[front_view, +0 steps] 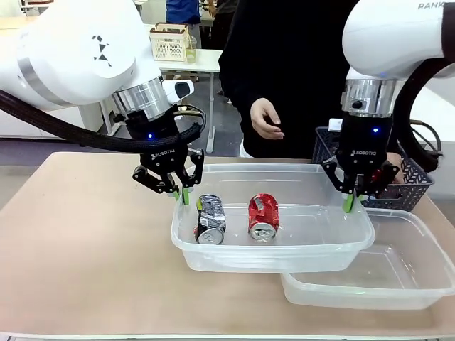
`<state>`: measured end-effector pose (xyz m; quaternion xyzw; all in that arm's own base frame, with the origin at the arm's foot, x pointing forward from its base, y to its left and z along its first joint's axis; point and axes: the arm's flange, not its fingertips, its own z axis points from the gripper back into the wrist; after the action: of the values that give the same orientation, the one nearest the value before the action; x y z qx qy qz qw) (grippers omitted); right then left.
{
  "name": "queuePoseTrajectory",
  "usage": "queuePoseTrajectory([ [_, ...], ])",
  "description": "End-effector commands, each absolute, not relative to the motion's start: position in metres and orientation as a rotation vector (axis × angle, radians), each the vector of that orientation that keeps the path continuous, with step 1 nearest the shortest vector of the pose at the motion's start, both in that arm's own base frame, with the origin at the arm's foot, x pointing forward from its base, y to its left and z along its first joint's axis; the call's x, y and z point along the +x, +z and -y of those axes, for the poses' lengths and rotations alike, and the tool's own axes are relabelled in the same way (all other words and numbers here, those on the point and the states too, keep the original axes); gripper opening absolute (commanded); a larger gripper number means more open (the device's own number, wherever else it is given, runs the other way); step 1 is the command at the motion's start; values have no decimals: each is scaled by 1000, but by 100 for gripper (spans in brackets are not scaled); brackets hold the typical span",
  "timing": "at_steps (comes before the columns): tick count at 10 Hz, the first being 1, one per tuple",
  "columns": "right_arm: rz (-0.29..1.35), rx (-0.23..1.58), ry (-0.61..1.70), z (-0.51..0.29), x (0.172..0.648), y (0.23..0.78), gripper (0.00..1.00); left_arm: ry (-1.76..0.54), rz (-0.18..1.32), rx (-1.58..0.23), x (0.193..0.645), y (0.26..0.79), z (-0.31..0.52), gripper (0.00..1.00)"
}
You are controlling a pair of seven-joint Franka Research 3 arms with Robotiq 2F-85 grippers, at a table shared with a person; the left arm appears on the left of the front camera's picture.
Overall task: Sort the waste into each basket.
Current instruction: Offer the picked Organizing box to the human.
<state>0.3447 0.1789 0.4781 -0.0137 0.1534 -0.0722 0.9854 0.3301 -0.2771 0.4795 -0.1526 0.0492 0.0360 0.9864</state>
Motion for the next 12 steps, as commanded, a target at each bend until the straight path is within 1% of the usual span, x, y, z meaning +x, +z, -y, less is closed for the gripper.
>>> queuePoseTrajectory([
  [1, -308, -36, -144, -177, 345, 483, 6, 85, -101, -312, 326, 484, 275, 9],
  [12, -308, -36, -144, -177, 345, 483, 6, 85, -101, -312, 326, 484, 275, 9],
])
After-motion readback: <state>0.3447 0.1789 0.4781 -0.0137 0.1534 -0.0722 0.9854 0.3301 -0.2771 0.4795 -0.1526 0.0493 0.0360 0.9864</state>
